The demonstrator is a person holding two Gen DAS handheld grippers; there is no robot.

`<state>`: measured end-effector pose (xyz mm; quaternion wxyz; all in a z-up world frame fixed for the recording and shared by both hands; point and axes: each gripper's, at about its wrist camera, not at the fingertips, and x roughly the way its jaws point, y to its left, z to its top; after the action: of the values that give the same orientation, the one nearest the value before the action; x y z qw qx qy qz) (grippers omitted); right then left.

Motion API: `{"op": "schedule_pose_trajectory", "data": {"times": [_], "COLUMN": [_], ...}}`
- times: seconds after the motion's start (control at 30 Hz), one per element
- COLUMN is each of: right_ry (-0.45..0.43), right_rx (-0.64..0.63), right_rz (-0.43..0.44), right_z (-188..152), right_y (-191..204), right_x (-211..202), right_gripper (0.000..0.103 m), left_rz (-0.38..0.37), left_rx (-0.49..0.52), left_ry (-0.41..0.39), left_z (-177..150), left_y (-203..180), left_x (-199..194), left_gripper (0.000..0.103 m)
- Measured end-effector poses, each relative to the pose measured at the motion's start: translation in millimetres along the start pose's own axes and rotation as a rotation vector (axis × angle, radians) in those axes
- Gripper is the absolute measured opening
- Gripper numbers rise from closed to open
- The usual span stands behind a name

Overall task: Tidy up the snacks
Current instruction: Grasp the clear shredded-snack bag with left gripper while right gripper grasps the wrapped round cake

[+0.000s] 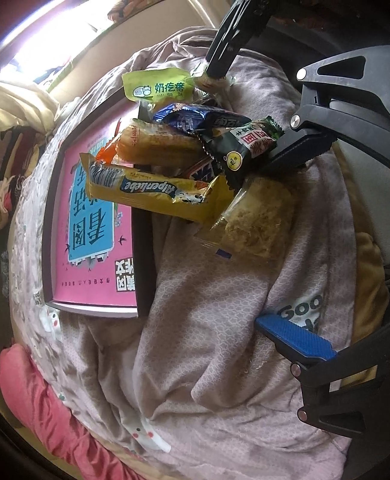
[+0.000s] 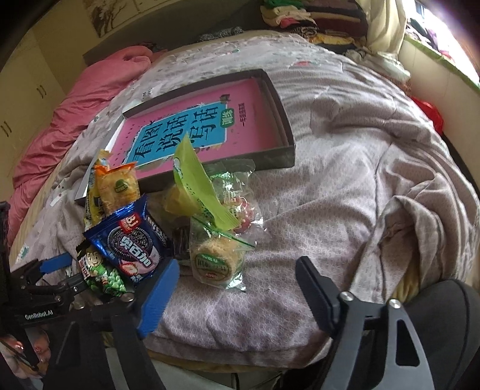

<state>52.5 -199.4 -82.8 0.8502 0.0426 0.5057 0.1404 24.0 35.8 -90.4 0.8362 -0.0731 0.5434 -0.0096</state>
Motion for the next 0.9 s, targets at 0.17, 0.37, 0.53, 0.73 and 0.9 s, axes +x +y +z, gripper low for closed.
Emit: {"op": "schedule_pose_trajectory", "data": {"times": [0.17,0.37,0.53,0.73,0.9], "right_ry": [0.034,0.030,0.005,-0.056,-0.105], "right_rx": [0.019,0.012,0.013,-0.010,-0.025], "right_rz": [0.053,0.109,0.132,0.122,0.114], "right_z": [1.6,2.1,3.8,6.2,8.5], "right_y": [0.4,1.8,-1.5,-3.7,-4.7], "right_x": [14.5,19.3,12.5,-8.0,-20.6], "right_gripper": [0.055,0.041,0.040,0.040,0.040], "left_rz": [-0.023,-0.056,-0.083,-0.124,-0.133], "left_rx": [-0.001,0.000,-0.005,-0.041,-0.075], "left_ry": [-0.004,-0.013,-0.017,-0.018,-0.017], "left_z": [2.4,5.6,6.4,8.5,8.6], "left_y": [2.6,4.5,5.2,12.9,21.5], "left_x": [3.2,6.1,7.2,7.1,1.6], "left_gripper": [0.091,0.077,0.066,0.062,0.060]}}
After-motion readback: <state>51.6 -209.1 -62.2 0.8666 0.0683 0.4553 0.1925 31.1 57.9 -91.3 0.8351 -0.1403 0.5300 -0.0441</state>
